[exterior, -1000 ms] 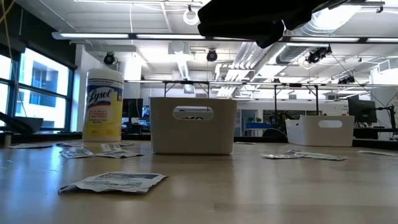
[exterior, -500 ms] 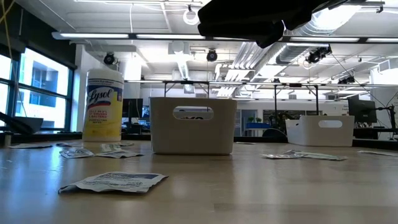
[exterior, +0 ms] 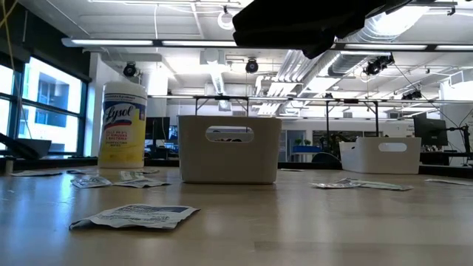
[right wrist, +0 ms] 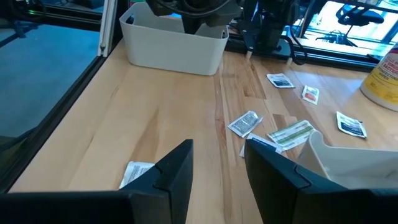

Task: Pick & Place First Aid Supplies
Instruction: Put the green pad into the bottom gray bin

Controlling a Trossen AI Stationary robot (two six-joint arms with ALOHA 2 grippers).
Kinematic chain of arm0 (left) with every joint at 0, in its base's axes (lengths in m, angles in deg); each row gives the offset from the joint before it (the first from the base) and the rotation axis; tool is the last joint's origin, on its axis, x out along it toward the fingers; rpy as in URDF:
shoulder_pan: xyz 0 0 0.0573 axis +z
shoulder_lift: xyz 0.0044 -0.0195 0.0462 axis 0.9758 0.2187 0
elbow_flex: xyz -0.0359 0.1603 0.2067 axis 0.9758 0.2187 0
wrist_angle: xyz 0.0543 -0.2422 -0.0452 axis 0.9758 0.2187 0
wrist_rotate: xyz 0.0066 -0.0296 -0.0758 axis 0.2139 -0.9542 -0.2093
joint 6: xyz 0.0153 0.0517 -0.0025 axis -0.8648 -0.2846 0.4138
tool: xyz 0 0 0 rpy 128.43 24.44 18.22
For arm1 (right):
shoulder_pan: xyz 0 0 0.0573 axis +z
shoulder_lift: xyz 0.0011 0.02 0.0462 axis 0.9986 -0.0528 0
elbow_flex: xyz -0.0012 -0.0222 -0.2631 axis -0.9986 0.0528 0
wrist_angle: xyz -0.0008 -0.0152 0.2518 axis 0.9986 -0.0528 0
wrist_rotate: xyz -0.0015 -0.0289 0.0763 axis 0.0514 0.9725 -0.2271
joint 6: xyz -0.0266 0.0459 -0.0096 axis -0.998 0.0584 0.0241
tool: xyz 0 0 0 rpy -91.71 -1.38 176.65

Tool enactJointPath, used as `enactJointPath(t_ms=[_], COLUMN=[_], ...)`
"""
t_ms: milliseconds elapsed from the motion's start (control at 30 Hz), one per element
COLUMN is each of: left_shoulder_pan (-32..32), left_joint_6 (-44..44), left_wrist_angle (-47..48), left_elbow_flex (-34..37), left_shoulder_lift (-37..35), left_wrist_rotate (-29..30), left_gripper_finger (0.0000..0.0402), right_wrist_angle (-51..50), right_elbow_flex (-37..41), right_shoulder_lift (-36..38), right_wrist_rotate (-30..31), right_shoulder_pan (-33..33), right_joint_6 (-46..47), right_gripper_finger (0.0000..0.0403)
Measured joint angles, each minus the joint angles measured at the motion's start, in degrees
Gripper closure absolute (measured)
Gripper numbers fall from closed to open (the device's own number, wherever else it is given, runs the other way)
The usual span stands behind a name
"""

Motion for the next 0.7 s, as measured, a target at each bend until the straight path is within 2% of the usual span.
enactJointPath(t_ms=[267,433,533,633,700], left_shoulder_pan=[-0.07,-0.07,-0.09,-0.09,-0.09], left_joint_6=[-2.81,-5.85,-6.05,-6.21,-7.68], left_wrist_angle=[1.48,2.57,5.03,8.37,11.14], left_elbow_flex=[0.0,-0.9,-3.45,-7.82,-10.89], left_shoulder_lift=[0.0,-0.63,-1.46,-2.21,-2.51], left_wrist_rotate=[2.3,-0.91,-0.94,2.06,7.36], left_gripper_finger=[0.0317,0.0306,0.0305,0.0305,0.0305], right_wrist_angle=[-0.03,-0.01,0.09,0.28,0.31], right_elbow_flex=[0.0,0.0,0.0,0.0,0.0], right_shoulder_lift=[0.0,0.0,0.0,0.0,0.0], right_wrist_rotate=[-0.02,-0.02,-0.02,-0.02,-0.02], right_shoulder_pan=[-0.36,-0.36,-0.41,-0.43,-0.44], right_joint_6=[0.58,0.59,0.59,0.57,0.57], right_gripper_finger=[0.0265,0.0265,0.0265,0.0265,0.0265])
